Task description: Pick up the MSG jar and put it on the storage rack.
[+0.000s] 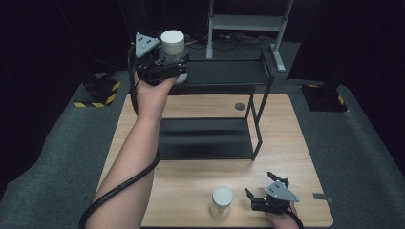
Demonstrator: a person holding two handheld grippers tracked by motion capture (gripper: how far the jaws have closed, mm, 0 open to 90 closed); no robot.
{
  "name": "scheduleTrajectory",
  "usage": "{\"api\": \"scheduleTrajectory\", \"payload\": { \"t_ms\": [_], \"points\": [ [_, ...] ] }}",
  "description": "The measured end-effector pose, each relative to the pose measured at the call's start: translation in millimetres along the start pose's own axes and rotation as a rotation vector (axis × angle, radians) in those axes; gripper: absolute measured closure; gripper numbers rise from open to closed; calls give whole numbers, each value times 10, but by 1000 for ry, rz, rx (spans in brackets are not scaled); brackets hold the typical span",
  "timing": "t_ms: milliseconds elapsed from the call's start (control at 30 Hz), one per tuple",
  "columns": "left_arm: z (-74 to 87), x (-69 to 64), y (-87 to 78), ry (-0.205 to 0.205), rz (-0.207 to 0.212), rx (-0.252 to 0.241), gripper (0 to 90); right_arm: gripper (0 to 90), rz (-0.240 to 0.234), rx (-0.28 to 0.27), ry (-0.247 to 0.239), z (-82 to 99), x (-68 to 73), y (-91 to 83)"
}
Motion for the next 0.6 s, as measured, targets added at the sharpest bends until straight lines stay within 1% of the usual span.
{"api": "scheduleTrajectory", "payload": {
  "t_ms": [133, 333, 433, 533, 600],
  "points": [
    [36, -1, -89, 11, 4, -4, 4, 0, 1, 2, -5, -4, 6, 2],
    [73, 28, -231, -4, 9, 1, 4, 0, 4, 4, -11, -8, 14, 4],
    [101, 39, -313, 13, 8, -1, 4, 0, 5, 6, -14, -11, 18, 5],
    [142, 52, -396, 10, 19, -3, 4, 0, 5, 9, -17, -14, 22, 6],
    [177, 52, -453, 17, 23, -1, 4, 0, 5, 11, -19, -17, 24, 7]
  ]
}}
Point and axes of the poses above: each handheld gripper's, and its own axes: y roughly forward along the jaws, z roughly out of its underside, x roughly to its left, the point moved 8 cm from there along y, roughly forward along the jaws, and after that the axes turned 14 degrees about -y, right-handed, at the moved point
